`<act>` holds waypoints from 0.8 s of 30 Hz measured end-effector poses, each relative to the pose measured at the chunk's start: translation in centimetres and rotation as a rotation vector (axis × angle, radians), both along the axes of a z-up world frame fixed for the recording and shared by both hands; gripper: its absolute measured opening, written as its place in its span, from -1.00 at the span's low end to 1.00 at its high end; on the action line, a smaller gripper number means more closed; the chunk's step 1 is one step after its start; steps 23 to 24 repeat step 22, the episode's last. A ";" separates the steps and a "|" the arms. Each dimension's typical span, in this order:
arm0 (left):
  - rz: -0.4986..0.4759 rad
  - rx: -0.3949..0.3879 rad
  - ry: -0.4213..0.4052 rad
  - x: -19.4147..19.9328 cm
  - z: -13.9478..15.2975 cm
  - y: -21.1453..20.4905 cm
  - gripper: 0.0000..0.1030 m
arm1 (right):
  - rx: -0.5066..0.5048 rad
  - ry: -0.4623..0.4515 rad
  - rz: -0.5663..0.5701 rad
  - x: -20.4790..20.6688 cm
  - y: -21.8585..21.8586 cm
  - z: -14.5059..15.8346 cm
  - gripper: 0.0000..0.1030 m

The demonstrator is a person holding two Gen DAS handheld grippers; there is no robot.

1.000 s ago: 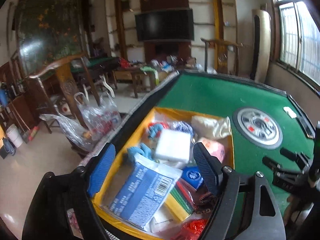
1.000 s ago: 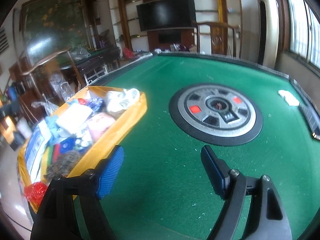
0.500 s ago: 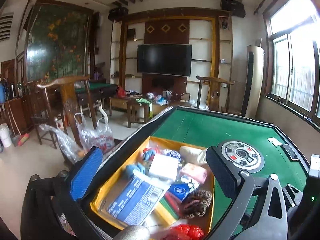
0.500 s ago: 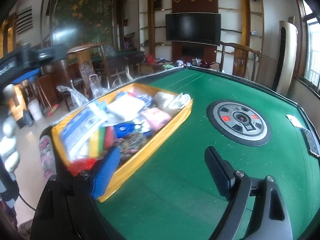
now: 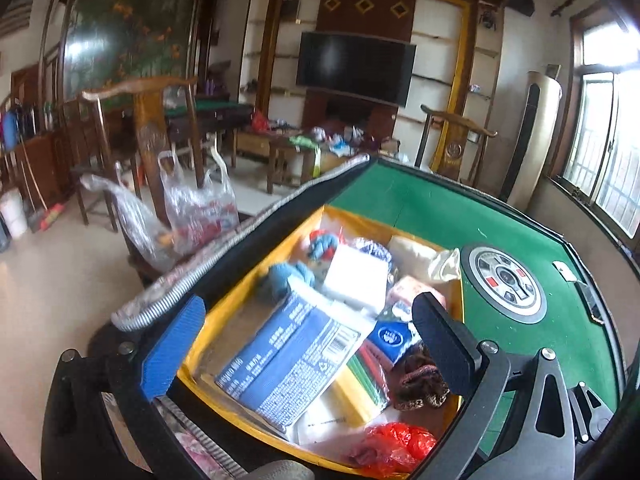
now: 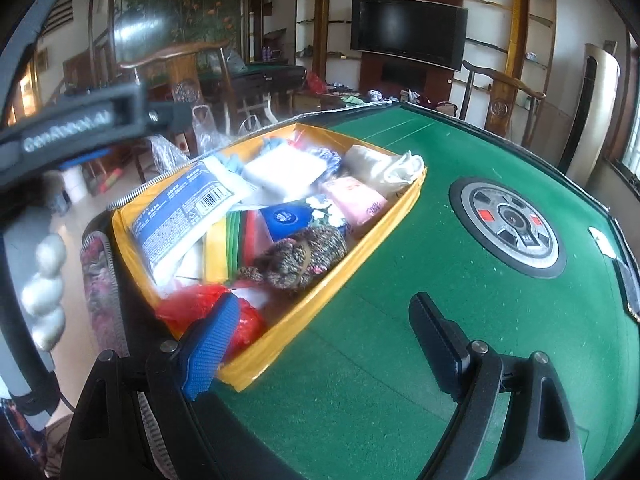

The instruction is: Organize soft objects

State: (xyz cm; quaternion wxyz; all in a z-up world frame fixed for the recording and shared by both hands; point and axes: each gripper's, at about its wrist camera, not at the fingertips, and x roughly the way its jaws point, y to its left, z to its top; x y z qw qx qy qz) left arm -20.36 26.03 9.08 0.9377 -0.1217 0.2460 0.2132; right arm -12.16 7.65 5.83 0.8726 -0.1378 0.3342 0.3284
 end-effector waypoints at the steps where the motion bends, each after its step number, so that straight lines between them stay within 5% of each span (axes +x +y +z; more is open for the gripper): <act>1: -0.003 -0.025 0.010 0.2 -0.5 0.4 1.00 | -0.004 -0.001 0.003 0.1 0.2 0.1 0.62; 12: 0.030 -0.088 0.063 1.3 -2.5 2.6 1.00 | -0.045 0.010 0.042 0.4 2.6 -0.3 0.62; 24: 0.089 -0.060 0.087 1.6 -2.7 3.2 1.00 | -0.021 0.039 0.055 0.9 2.0 -0.2 0.62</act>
